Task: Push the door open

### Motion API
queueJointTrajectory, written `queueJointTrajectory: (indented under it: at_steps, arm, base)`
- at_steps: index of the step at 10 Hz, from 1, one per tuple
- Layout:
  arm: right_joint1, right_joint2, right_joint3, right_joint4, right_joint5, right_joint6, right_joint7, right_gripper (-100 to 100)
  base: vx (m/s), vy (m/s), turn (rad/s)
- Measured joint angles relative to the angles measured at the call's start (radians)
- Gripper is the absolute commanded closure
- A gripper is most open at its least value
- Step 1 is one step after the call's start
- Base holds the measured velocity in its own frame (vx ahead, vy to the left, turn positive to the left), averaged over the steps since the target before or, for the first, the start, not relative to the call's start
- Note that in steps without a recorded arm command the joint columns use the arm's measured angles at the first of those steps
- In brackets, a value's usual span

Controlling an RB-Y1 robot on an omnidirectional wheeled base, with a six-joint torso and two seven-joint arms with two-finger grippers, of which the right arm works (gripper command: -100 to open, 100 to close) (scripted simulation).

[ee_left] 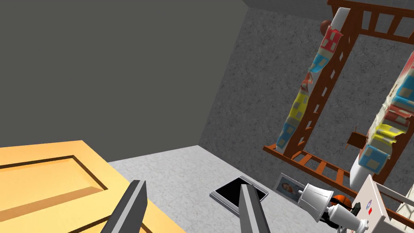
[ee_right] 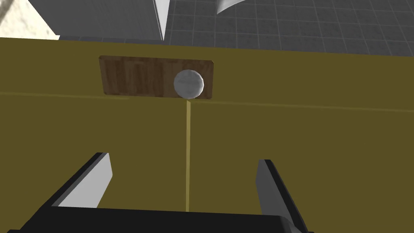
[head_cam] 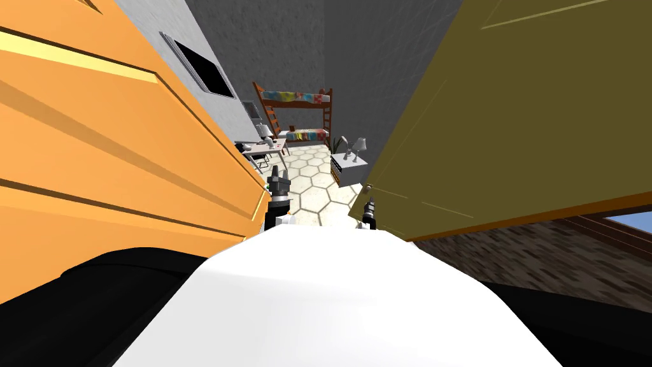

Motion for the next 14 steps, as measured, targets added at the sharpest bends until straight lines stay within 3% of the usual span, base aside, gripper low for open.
queueJointTrajectory:
  at_steps: [6, 9, 10, 14]
  arm:
    - [0.001, -0.009, -0.009, 0.012, -0.005, -0.018, 0.001, -100]
    - [0.006, -0.003, -0.014, 0.011, -0.008, -0.025, 0.004, -100]
    - [0.007, -0.002, -0.014, 0.012, -0.008, -0.026, 0.004, 100]
    - [0.006, -0.004, -0.014, 0.012, -0.008, -0.024, 0.004, 100]
  base:
    - [0.212, -0.086, 0.032]
    - [0.176, -0.091, 0.019]
    - [-0.02, 0.008, 0.001]
    - [-0.019, 0.009, -0.001]
